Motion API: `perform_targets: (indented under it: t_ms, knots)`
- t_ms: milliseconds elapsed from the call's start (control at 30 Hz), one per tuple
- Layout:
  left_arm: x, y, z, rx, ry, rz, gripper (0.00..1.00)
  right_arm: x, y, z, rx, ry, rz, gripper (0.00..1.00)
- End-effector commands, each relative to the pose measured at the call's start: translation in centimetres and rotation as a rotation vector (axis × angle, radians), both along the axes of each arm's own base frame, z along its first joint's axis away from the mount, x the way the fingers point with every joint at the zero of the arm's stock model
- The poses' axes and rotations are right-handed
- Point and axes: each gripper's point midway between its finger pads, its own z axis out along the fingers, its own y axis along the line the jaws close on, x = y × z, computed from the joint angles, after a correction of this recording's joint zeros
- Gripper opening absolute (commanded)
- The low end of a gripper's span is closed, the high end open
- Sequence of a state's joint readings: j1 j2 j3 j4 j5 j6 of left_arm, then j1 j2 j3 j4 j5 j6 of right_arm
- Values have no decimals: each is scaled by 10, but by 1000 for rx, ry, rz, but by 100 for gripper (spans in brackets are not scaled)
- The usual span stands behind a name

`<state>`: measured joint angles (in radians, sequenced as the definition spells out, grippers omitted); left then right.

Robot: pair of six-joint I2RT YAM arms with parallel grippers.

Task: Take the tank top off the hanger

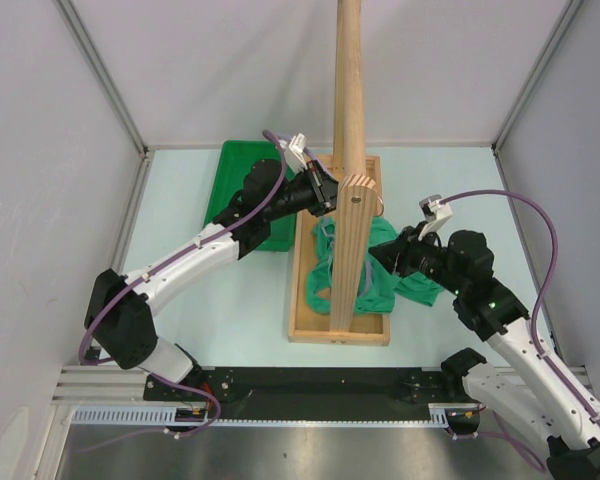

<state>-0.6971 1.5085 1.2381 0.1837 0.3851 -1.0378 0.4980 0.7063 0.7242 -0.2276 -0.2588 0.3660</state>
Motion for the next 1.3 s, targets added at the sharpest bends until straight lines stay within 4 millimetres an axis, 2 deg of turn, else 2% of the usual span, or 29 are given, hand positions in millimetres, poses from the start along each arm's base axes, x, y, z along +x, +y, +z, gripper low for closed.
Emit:
perform_targets:
  t_ms: [0, 133, 200, 467, 633, 800, 1033, 1167, 1267]
  knots:
    - [-13, 9, 47, -85, -109, -22, 0, 3, 6, 35, 57, -91, 20, 30]
    - [-10, 11, 51, -84, -125, -4, 0, 2, 4, 34, 62, -89, 15, 14]
    - [-9, 11, 52, -78, -130, 5, 0, 0, 2, 32, 64, -84, 5, 1]
    - [3, 16, 57, -60, -151, 53, 0, -8, -11, 11, 47, -30, -52, 0]
    - [17, 27, 60, -59, -154, 95, 0, -15, -28, 9, 57, -26, -124, 0]
    - [39, 59, 73, -111, -138, 169, 0, -19, -45, -2, 75, 2, -216, 0]
    - [56, 100, 99, -133, -185, 254, 0, -18, -50, -17, 86, 37, -261, 0]
    - [53, 123, 116, -138, -227, 295, 0, -13, -49, -21, 85, 59, -274, 0]
    - [48, 128, 114, -147, -209, 285, 0, -10, -48, -23, 85, 63, -277, 0]
